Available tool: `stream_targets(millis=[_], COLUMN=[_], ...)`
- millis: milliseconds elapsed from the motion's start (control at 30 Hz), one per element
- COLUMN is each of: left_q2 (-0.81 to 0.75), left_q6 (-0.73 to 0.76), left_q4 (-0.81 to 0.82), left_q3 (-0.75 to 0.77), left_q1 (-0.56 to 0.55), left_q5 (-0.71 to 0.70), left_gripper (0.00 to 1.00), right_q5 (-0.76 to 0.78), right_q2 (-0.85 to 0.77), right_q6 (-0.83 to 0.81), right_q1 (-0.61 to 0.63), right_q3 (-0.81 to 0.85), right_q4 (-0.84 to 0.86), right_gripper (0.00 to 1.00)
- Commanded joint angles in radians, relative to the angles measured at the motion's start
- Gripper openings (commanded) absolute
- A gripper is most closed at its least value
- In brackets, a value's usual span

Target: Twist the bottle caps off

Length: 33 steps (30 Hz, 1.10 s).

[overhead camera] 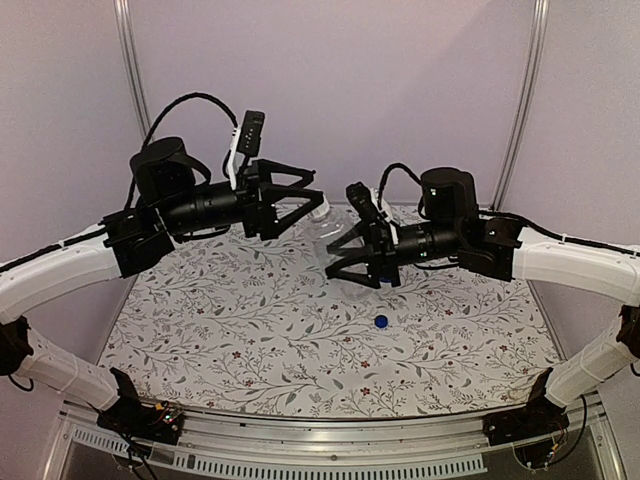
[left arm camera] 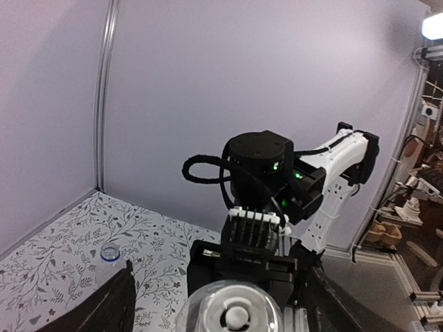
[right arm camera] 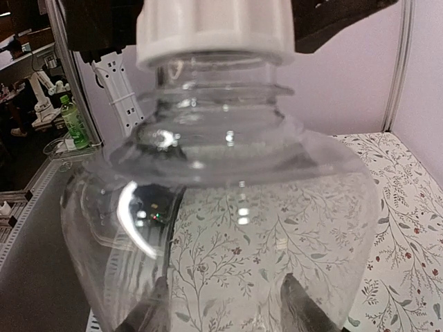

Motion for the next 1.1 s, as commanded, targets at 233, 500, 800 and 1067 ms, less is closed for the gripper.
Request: stream_targets(millis=[233,500,800,1067], left_q2=[0.054,0.104,0.126,0.126], left_q6=[0.018,-0.017,-0.044,-0.016], left_q4=[0.141,0.188,0.217,0.140], left_q3=[0.020,0.050,0.055,0.066], left_q1=[0.044,0.045,0.045,0.045], left_q5=[0.437,0.499,0.518,0.447], left_gripper=[0.82,0.66,0.40,0.00], right_q5=[-0.264,-0.284,-0.280,-0.149], right_q2=[0.005,0.016,0.017,0.005], right_q6=[-0.004,0.014,0.021,0.047], right_q1=[-0.004,-0.004,-0.004,-0.004], right_q3=[0.048,0.048,0.036,0.033], right_q4=[-0.002,0.016,0.021,0.021], right_gripper=[0.31,0.31,0.31,0.29])
